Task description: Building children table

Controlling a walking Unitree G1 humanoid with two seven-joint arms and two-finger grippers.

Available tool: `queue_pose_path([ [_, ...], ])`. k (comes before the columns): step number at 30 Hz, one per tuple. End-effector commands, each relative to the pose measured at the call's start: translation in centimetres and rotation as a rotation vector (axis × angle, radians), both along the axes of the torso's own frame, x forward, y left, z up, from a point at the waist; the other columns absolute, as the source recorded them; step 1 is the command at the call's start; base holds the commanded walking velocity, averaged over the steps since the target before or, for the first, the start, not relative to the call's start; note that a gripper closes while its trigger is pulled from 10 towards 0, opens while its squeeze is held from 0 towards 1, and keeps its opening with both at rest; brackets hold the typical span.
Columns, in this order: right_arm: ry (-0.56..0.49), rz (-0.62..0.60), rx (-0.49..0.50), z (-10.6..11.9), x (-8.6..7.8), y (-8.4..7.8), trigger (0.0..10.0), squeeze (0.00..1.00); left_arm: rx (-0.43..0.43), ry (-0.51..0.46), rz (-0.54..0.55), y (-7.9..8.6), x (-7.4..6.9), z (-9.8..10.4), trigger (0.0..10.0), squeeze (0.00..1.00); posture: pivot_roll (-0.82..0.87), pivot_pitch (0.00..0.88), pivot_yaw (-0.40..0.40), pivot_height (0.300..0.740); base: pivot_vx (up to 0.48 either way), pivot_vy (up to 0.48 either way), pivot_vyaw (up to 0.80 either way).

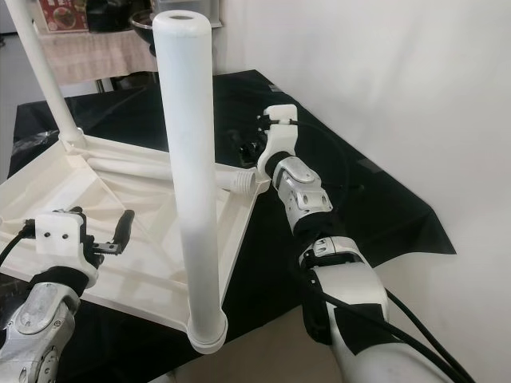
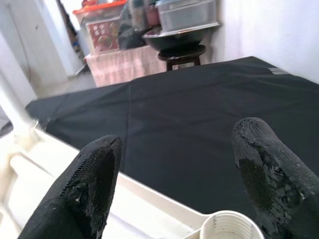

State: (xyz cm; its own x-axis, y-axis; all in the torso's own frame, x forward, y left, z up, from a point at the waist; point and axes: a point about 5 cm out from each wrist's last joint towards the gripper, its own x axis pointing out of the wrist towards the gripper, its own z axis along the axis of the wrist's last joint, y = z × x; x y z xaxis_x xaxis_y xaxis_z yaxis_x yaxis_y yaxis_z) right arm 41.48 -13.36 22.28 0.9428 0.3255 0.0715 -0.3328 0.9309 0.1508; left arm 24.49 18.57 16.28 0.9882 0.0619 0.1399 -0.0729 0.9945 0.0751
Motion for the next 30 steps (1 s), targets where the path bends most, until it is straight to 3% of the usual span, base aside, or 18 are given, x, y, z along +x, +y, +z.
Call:
queue_pose_path([
  [1, -0.03, 0.002, 0.024, 0.9, 0.1, 0.0, 10.0, 0.0, 0.018, 0.007, 0.007, 0.3, -0.1, 0.1, 10.0, 0.0, 0.03, 0.028, -0.05, 0.74, 0.0, 0.0, 0.0],
  [3, -0.082, 0.155, 0.048, 1.0, -0.4, 1.1, 10.0, 0.0, 0.018, 0.014, -0.006, 0.2, -0.3, 0.0, 10.0, 0.0, 0.03, 0.027, -0.042, 0.74, 0.0, -0.48, 0.0],
  [5, -0.101, 0.21, 0.046, 1.0, -0.7, 1.6, 10.0, 0.0, 0.018, 0.016, -0.01, 0.2, -0.3, 0.0, 10.0, 0.0, 0.03, 0.027, -0.041, 0.74, 0.0, -0.48, 0.0],
  [6, -0.127, 0.299, 0.012, 0.6, -1.2, 2.2, 10.0, 0.0, 0.017, 0.017, -0.012, 0.1, -0.3, 0.0, 10.0, 0.0, 0.03, 0.027, -0.041, 0.74, 0.0, -0.48, 0.0],
  [7, -0.127, 0.299, 0.012, 0.6, -1.2, 2.2, 10.0, 0.0, 0.017, 0.017, -0.012, 0.1, -0.3, 0.0, 10.0, 0.0, 0.03, 0.027, -0.041, 0.74, 0.0, -0.48, 0.0],
  [9, -0.161, 0.463, -0.068, -0.5, -2.4, 3.1, 10.0, 0.0, 0.013, 0.019, -0.011, 0.0, -0.3, -0.1, 10.0, 0.0, 0.02, 0.029, -0.036, 0.74, 0.0, -0.48, 0.28],
  [12, -0.189, 0.564, -0.111, -1.2, -3.3, 3.5, 10.0, 0.0, 0.006, 0.026, -0.011, -0.2, -0.3, -0.3, 10.0, 0.0, 0.02, 0.029, -0.033, 0.74, 0.0, -0.48, 0.72],
  [22, -0.188, 0.631, -0.141, -1.9, -3.9, 3.5, 10.0, 0.0, -0.02, 0.029, -0.015, -0.8, -0.2, -0.5, 10.0, 0.0, 0.02, 0.03, -0.032, 0.74, 0.0, -0.42, 0.8],
  [30, -0.176, 0.726, -0.19, -2.9, -4.8, 3.9, 10.0, 0.0, -0.009, 0.038, 0.018, -0.5, -0.3, -0.9, 10.0, 0.0, 0.01, 0.032, -0.03, 0.74, 0.0, 0.0, 0.8],
])
